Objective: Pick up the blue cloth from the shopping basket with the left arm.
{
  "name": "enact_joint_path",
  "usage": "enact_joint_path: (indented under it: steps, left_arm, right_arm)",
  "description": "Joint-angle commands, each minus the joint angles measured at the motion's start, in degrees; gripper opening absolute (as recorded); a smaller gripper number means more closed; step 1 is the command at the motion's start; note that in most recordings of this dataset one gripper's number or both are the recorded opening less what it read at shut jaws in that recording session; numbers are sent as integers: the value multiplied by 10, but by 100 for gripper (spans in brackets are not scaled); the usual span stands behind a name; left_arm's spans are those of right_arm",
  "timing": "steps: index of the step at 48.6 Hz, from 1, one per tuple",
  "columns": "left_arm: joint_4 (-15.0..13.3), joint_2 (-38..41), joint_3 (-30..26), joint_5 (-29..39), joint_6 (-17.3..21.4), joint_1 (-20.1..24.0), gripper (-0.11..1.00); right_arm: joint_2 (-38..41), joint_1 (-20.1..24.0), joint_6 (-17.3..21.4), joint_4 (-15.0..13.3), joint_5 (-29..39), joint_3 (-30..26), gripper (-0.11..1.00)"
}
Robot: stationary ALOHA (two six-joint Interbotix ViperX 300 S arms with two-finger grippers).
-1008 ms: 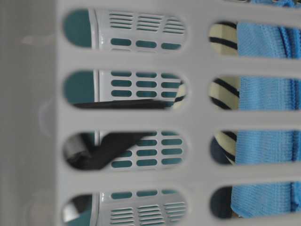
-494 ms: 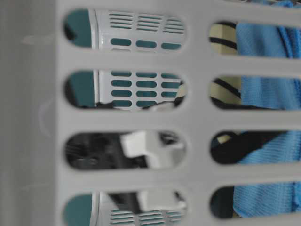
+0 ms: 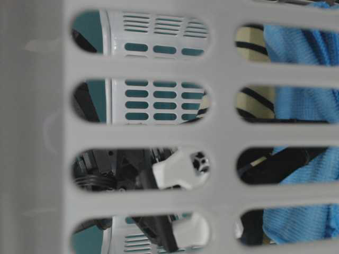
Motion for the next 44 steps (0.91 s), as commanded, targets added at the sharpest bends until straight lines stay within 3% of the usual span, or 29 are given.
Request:
enact_joint_path:
  steps: [1,7,10,22,34,44]
  left_arm:
    - [3,-5,-4,-1,3,-2,58]
    - [3,-21,-17,-1,4,-2,25]
    - [3,-32,-27,1,5,-3,14]
    - [3,-87,-137,66,4,-6,13]
    - [3,-110,-274,239,5,-5,13]
    - [3,-108,-293,278,9,1,13]
  right_arm:
    - [3,-1,1,2,-3,-4,76]
    - [3,-1,1,2,-4,-4,76]
    - [4,-1,1,3,-4,-4,76]
    - [2,-1,11,2,-3,-3,76]
    - [-3,-1,11,2,-4,0,76]
    - [-4,-1,11,3,-4,2,76]
